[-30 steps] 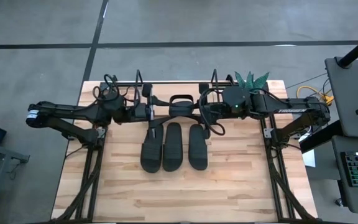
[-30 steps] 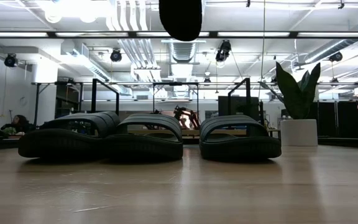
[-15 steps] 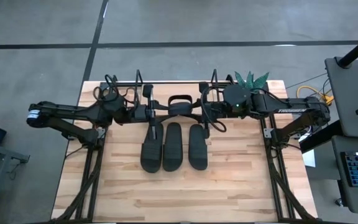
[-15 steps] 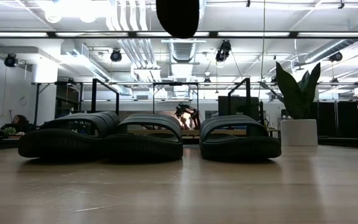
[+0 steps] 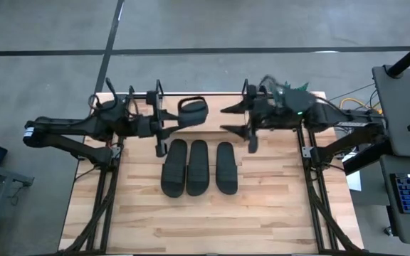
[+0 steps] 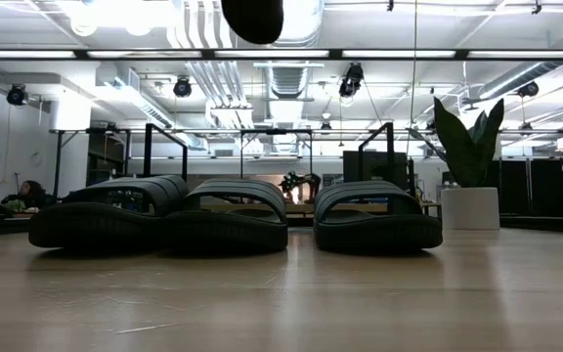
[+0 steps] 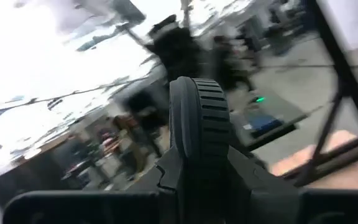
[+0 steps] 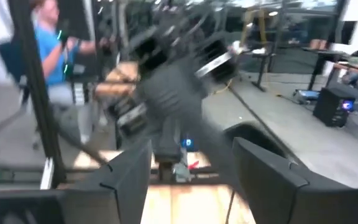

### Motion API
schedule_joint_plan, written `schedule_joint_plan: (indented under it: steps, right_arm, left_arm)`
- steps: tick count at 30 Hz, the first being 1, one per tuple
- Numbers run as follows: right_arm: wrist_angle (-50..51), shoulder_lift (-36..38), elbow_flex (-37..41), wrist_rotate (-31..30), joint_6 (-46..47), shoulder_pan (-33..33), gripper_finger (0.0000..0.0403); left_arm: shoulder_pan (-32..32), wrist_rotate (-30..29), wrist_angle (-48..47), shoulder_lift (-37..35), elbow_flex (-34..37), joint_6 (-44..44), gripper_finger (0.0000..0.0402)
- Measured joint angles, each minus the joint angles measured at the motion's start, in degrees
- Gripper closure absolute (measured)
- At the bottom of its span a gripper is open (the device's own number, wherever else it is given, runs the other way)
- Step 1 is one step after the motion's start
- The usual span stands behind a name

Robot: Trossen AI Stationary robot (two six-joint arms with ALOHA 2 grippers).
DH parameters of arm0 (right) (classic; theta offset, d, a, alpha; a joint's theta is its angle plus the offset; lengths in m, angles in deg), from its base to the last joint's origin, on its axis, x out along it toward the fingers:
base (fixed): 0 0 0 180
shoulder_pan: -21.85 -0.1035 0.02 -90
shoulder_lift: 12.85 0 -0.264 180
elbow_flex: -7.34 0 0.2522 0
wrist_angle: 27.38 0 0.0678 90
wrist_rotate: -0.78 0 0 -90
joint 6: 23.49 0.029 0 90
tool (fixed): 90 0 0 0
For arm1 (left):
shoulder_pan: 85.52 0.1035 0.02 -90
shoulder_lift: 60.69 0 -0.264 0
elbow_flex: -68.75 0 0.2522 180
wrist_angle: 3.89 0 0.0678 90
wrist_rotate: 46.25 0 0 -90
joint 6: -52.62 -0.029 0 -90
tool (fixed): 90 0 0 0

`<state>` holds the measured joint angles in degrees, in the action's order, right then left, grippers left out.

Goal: Pick and place slides into the shelf
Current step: Put the black slide on the shelf

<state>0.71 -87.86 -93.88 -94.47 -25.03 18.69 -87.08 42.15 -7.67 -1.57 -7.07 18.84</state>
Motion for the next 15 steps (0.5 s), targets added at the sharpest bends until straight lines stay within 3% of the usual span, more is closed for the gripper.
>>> schedule_joint_plan:
  steps: [4,8,15]
  right_arm:
    - [-0.37,2.04,-0.04,-3.77,5.87,0.49,0.0185]
    - [1.09,2.48,0.00,-0.35,11.89,1.25,0.0184]
    - [10.22,2.52,0.02,-0.74,15.92,1.38,0.0184]
  left_arm:
    - [-0.05,4.73,-4.37,-0.39,-0.02,0.28,0.0359]
    - [-0.04,5.11,-7.63,0.84,-0.02,0.34,0.0359]
    - [-0.05,5.19,-14.74,4.96,-3.96,-2.58,0.0360]
